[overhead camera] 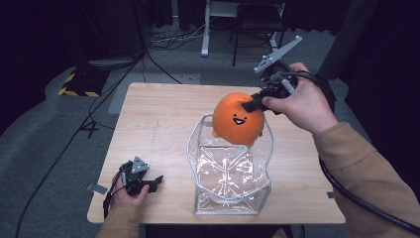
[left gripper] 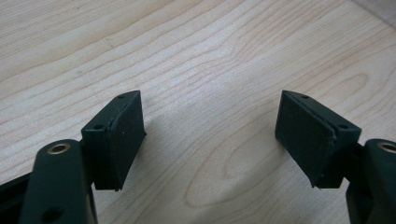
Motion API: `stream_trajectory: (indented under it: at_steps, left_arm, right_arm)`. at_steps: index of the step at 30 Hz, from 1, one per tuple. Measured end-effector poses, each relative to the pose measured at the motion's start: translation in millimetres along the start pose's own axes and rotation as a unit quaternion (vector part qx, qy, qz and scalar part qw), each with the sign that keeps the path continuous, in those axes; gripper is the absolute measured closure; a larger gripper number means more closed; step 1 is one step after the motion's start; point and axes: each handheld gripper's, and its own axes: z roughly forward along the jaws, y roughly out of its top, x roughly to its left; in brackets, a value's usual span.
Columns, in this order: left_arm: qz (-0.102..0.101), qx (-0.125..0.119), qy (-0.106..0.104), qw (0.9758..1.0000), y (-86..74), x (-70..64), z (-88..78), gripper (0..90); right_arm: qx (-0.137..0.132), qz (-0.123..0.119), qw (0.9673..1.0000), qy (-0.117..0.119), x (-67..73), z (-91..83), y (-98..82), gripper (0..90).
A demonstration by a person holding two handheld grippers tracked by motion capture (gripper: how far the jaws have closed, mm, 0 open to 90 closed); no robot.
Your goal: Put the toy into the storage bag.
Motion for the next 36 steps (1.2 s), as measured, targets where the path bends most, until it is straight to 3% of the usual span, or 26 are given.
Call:
stream_trajectory:
  at_steps: [8, 11, 15, 20, 36]
  left_arm:
    - [0.001, 0.001, 0.001, 1.0, 0.1, -0.1, -0.1, 24.3]
    - [0.001, 0.0, 0.0, 1.0, 0.0, 0.0, 0.0, 24.3]
    - [0.0, 0.0, 0.0, 1.0, 0.1, 0.1, 0.0, 24.3]
    - [0.001, 0.002, 0.0, 1.0, 0.3, 0.0, -0.2, 24.3]
    - [0.001, 0.001, -0.001, 1.0, 0.2, -0.3, -0.1, 24.4]
  right_arm:
    - [0.006, -0.002, 0.9998, 0.018, -0.5, 27.8, 6.3, 75.0]
    - [0.016, -0.005, 0.9994, 0.031, 2.1, 48.2, 7.7, 75.0]
    - [0.026, -0.008, 0.9991, 0.033, 4.7, 67.0, 7.5, 75.0]
    - [0.023, -0.012, 0.9991, 0.033, 4.4, 77.7, 6.6, 75.0]
    - [0.088, -0.021, 0.9954, 0.033, 4.1, 137.6, -10.7, 74.1]
